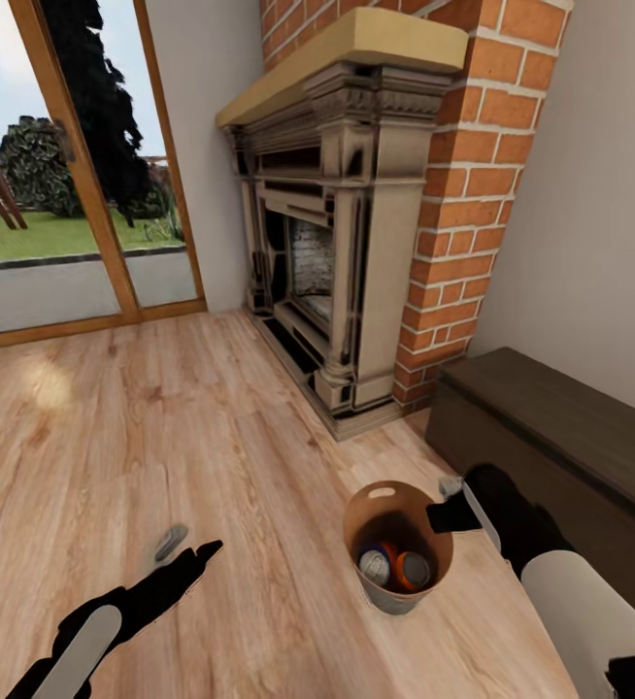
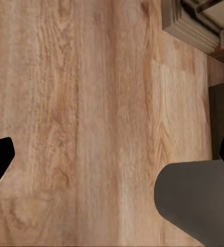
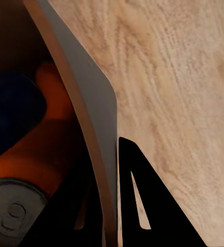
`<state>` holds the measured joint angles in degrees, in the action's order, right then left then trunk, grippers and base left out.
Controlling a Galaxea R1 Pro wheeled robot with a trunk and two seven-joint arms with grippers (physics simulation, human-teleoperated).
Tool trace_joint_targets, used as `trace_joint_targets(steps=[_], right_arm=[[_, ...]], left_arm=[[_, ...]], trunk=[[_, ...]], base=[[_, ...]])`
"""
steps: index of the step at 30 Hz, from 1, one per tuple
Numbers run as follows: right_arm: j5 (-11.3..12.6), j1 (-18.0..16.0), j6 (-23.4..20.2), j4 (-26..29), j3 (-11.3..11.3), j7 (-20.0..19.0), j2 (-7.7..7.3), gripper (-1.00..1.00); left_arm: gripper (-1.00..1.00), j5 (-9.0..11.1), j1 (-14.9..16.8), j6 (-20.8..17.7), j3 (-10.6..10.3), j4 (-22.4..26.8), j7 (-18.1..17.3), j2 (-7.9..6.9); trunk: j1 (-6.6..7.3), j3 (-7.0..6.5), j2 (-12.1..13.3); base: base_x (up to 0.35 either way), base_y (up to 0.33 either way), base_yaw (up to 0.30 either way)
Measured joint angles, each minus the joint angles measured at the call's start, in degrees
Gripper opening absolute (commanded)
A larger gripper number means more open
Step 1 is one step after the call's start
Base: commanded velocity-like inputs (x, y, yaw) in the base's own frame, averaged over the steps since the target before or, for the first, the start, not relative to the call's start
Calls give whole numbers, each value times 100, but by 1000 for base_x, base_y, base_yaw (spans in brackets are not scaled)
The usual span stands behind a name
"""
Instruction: Put the three can of soda from the living room inside the tash can in the kitchen.
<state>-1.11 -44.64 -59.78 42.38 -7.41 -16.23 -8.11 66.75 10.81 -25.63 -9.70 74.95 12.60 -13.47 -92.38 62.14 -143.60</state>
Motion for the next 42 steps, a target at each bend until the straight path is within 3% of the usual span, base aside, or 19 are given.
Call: trace_joint_targets(steps=[5, 13, 17, 19, 21, 25, 28, 30, 37, 40, 42], right_arm=[[67, -291, -6, -605, 0, -6, -24, -100], [65, -373, -3, -705, 18, -29, -72, -100], [183, -375, -13, -677, 33, -65, -182, -100], [57, -370, -2, -663, 29, -59, -207, -100], [12, -370, 3, -657, 30, -54, -223, -100], [164, -375, -12, -653, 47, -67, -241, -100], [134, -376, -9, -653, 55, -67, -248, -100], [62, -371, -3, -654, 52, -59, -217, -100], [135, -391, -10, -726, 61, -14, -218, -100], [24, -440, 2, -814, 362, 45, -209, -100], [176, -457, -14, -951, 699, 218, -195, -100]], left_arm=[[100, -41, -25, 10, 19, 65, 77, 20], [100, -51, -69, -52, 11, 68, 96, -21], [100, 73, -105, -169, 181, 88, 90, -34], [100, 33, -111, -199, 264, 149, 364, -50], [100, -87, -122, -244, 238, 323, 1084, -63], [100, -114, -130, -265, 233, 508, 1733, 13], [100, 143, -125, -394, 224, 653, 1848, 36], [100, 186, -119, -529, 218, 745, 1856, 32], [100, 248, -115, -674, 214, 817, 1836, 12], [100, 237, -115, -728, 210, 824, 1834, 41], [100, 234, -114, -742, 207, 832, 1830, 55]], trunk=[[0, 0, 0], [0, 0, 0], [0, 0, 0], [0, 0, 0], [0, 0, 0], [0, 0, 0], [-3, 22, -1], [-8, 66, -3], [-26, 221, -13], [-34, 287, -17], [-39, 332, -19]], base=[[299, 185, 0], [271, 169, 0], [68, 43, 0], [16, 10, 0], [7, 5, 0], [2, 2, 0], [0, 0, 0], [0, 0, 0], [0, 0, 0], [0, 0, 0], [0, 0, 0]])
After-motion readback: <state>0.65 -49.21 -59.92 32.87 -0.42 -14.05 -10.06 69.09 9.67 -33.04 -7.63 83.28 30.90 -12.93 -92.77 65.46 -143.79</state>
